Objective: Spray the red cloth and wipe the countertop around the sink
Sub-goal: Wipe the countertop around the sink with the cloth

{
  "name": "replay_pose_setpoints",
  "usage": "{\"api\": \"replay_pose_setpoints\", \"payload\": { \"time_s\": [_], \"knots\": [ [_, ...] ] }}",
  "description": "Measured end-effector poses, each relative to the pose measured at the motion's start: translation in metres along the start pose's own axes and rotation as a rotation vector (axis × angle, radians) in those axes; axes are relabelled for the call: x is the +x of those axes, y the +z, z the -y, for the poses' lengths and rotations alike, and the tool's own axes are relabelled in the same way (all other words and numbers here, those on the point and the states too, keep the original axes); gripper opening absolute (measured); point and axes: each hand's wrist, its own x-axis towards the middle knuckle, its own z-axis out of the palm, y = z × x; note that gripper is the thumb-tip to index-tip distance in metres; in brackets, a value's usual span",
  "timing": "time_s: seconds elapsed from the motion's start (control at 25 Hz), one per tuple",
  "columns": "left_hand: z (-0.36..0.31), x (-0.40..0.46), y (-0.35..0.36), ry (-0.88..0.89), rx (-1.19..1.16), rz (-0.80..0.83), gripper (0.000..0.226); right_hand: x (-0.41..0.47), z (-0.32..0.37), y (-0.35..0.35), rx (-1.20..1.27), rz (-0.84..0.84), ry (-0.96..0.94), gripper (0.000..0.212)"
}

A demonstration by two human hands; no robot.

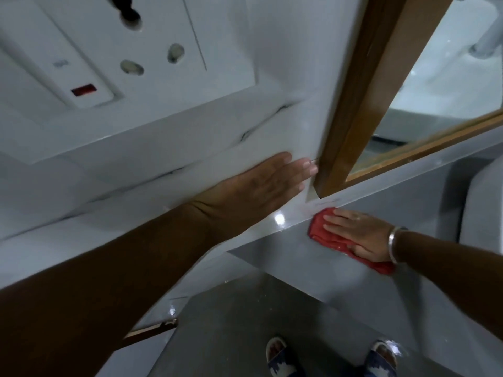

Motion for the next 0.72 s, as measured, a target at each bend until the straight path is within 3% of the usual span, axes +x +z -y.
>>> {"api": "replay_pose_setpoints", "payload": {
  "time_s": [0.24,0.32,0.4,0.48,0.6,0.72],
  "knots": [
    [-0.002,-0.002,-0.001,0.002,-0.009,0.011,0.076,0.086,0.143,-0.014,-0.166,-0.118,-0.355,0.079],
    [-0.001,-0.002,-0.003,0.008,-0.009,0.017,0.078,0.096,0.170,-0.016,-0.100,-0.108,-0.354,0.078],
    [0.001,-0.002,-0.004,0.012,-0.013,0.021,0.080,0.072,0.151,-0.011,0.060,-0.113,-0.310,0.077],
    [0.001,-0.003,-0.005,0.007,-0.020,0.021,0.081,0.030,0.094,-0.002,0.210,-0.096,-0.122,0.081],
    [0.001,-0.002,-0.004,0.010,-0.014,0.010,0.086,-0.030,0.002,0.006,0.415,-0.150,0.352,0.081],
    [0.001,-0.002,-0.003,0.017,-0.016,0.003,0.083,-0.016,0.019,0.013,0.289,-0.193,0.642,0.076]
  ]
}}
